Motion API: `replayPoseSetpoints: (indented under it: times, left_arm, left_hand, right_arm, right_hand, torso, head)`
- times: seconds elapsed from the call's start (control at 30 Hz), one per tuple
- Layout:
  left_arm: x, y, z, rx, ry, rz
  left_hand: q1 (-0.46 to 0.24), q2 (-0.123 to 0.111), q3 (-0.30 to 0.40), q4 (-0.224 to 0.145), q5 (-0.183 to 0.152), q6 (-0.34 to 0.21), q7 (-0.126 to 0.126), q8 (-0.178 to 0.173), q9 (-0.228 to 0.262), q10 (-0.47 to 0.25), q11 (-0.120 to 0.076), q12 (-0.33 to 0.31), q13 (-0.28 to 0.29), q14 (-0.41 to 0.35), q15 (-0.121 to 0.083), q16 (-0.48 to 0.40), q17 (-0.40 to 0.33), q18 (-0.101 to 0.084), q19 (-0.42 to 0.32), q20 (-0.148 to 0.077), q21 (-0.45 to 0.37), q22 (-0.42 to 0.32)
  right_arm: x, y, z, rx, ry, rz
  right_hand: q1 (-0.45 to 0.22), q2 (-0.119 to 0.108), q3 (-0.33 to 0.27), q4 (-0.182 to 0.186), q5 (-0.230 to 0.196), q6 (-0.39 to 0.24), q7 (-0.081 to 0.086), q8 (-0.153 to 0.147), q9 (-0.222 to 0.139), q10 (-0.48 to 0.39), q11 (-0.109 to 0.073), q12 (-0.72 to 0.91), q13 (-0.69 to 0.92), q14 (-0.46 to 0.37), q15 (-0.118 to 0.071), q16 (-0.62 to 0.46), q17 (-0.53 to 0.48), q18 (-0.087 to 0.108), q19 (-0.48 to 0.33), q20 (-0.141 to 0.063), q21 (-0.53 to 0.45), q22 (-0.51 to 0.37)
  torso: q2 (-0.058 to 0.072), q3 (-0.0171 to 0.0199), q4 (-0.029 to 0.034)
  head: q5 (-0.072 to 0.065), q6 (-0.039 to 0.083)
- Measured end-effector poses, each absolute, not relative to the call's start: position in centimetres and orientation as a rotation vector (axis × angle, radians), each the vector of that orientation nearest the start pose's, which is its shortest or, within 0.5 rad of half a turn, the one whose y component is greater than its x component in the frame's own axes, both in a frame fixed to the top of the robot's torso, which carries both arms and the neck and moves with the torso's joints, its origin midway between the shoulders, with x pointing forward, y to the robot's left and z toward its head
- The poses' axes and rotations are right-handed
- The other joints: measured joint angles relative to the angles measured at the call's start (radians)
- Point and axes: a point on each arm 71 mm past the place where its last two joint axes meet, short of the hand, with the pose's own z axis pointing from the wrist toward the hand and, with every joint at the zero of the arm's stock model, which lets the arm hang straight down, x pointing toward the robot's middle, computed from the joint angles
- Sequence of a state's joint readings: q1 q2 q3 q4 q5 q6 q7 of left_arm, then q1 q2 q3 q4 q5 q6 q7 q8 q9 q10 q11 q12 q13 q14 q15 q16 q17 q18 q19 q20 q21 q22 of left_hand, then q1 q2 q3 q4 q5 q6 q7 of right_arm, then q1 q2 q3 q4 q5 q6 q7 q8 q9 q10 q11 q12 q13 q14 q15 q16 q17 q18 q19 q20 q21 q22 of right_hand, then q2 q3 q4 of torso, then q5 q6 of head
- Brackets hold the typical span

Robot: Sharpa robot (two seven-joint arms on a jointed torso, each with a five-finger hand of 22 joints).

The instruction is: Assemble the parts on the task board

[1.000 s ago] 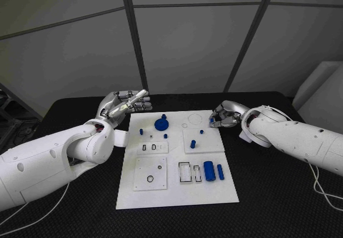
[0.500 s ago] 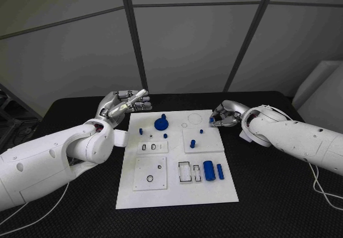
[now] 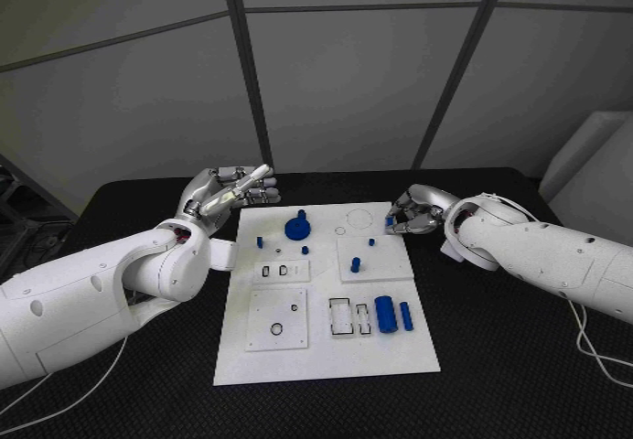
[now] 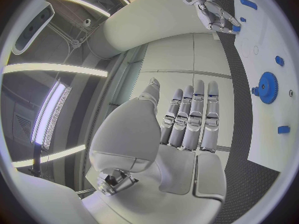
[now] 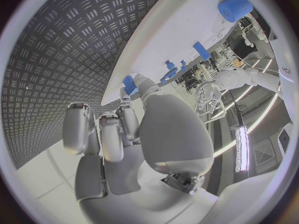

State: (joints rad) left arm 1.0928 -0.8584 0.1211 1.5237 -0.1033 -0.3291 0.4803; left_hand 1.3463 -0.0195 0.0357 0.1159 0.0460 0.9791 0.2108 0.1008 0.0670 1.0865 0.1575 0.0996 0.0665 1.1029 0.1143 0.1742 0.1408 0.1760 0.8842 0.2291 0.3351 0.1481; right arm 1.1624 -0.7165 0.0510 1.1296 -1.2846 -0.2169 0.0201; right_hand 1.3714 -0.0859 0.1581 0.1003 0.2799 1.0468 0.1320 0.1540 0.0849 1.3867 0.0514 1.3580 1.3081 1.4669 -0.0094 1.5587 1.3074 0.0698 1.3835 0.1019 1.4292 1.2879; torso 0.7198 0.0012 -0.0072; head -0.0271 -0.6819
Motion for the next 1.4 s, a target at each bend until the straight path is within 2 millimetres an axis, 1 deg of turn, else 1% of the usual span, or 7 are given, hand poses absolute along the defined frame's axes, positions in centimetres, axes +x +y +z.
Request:
replayPoseSetpoints:
  times: [0.07,0.3,0.47,0.73,0.9,1.27,1.4]
  left_arm:
    - [49.2,22.2,-16.3,-1.023,1.245,-1.596]
    - [49.2,22.2,-16.3,-1.024,1.246,-1.596]
    - [49.2,22.2,-16.3,-1.024,1.247,-1.595]
    - [49.2,22.4,-16.4,-1.026,1.248,-1.591]
    - [49.2,22.5,-16.4,-1.027,1.248,-1.589]
    - [49.3,22.5,-16.5,-1.03,1.25,-1.585]
    - [49.4,22.4,-16.5,-1.03,1.251,-1.587]
  left_hand:
    - [0.0,0.0,0.0,0.0,0.0,0.0,0.0,0.0,0.0,0.0,0.0,0.0,0.0,0.0,0.0,0.0,0.0,0.0,0.0,0.0,0.0,0.0]
    - [0.0,0.0,0.0,0.0,0.0,0.0,0.0,0.0,0.0,0.0,0.0,0.0,0.0,0.0,0.0,0.0,0.0,0.0,0.0,0.0,0.0,0.0]
    - [0.0,0.0,0.0,0.0,0.0,0.0,0.0,0.0,0.0,0.0,0.0,0.0,0.0,0.0,0.0,0.0,0.0,0.0,0.0,0.0,0.0,0.0]
    - [0.0,0.0,0.0,0.0,0.0,0.0,0.0,0.0,0.0,0.0,0.0,0.0,0.0,0.0,0.0,0.0,0.0,0.0,0.0,0.0,0.0,0.0]
    - [0.0,0.0,-0.003,-0.003,0.0,0.0,0.0,-0.004,0.0,0.0,0.0,0.0,0.0,0.0,0.0,0.0,0.001,0.0,0.0,0.0,0.0,0.0]
    - [0.0,0.0,-0.003,-0.003,0.0,0.0,0.0,-0.004,0.0,0.0,0.0,0.0,0.0,0.0,0.0,0.0,0.001,0.0,0.0,0.0,0.0,0.0]
    - [0.0,0.0,-0.003,-0.003,0.0,0.0,0.0,-0.004,0.0,0.0,0.0,0.0,0.0,0.0,0.0,0.0,0.001,0.0,0.0,0.0,0.0,0.0]
  right_arm:
    - [55.2,-25.6,-20.2,0.086,1.726,0.606]
    - [55.2,-25.7,-20.1,0.087,1.704,0.606]
    - [55.1,-25.5,-19.9,0.088,1.68,0.612]
    - [53.8,-23.8,-19.0,0.069,1.643,0.668]
    - [52.5,-21.4,-18.2,0.045,1.626,0.731]
    - [49.9,-12.9,-16.8,-0.093,1.582,0.849]
    - [49.5,-10.6,-16.7,-0.135,1.572,0.863]
  right_hand:
    - [-0.006,0.008,0.002,-0.002,0.0,0.012,-0.006,0.006,0.001,0.004,-0.004,0.002,0.0,-0.002,-0.002,0.0,0.0,0.0,0.003,-0.003,0.0,0.003]
    - [-0.007,0.01,0.007,-0.007,0.003,0.05,-0.021,0.029,0.009,0.02,-0.02,0.013,0.0,-0.001,-0.015,0.0,0.0,0.0,0.013,-0.013,0.007,0.015]
    - [-0.007,0.02,0.012,-0.012,0.006,0.052,-0.019,0.042,0.01,0.03,-0.03,0.019,0.0,-0.004,-0.025,0.004,0.0,0.0,0.02,-0.02,0.01,0.02]
    - [0.0,0.029,0.018,-0.019,0.012,0.053,-0.019,0.043,0.01,0.03,-0.03,0.023,0.0,0.0,-0.028,0.004,0.0,0.0,0.021,-0.026,0.014,0.02]
    - [0.0,0.029,0.019,-0.019,0.012,0.053,-0.019,0.043,0.01,0.03,-0.03,0.023,0.0,0.0,-0.028,0.004,0.001,0.0,0.021,-0.026,0.014,0.02]
    - [0.0,0.029,0.025,-0.025,0.016,0.052,-0.019,0.039,0.01,0.03,-0.03,0.023,0.0,0.0,-0.028,0.007,0.001,0.0,0.024,-0.029,0.014,0.02]
    - [0.0,0.029,0.026,-0.026,0.016,0.051,-0.02,0.038,0.01,0.03,-0.03,0.023,0.0,0.0,-0.028,0.007,0.001,0.0,0.024,-0.029,0.014,0.02]
  torso:
    - [0.0,0.0,0.0]
    - [0.0,-0.0001,-0.0002]
    - [0.0,0.0,-0.0002]
    - [-0.001,-0.0001,-0.0014]
    - [-0.002,-0.0006,-0.0011]
    - [-0.002,-0.0018,0.0021]
    - [-0.001,-0.0022,0.0025]
  head:
    - [0.0,0.0]
    - [0.0,0.0]
    - [0.0,-0.001]
    - [0.004,-0.001]
    - [0.008,-0.001]
    - [0.033,-0.007]
    - [0.04,-0.01]
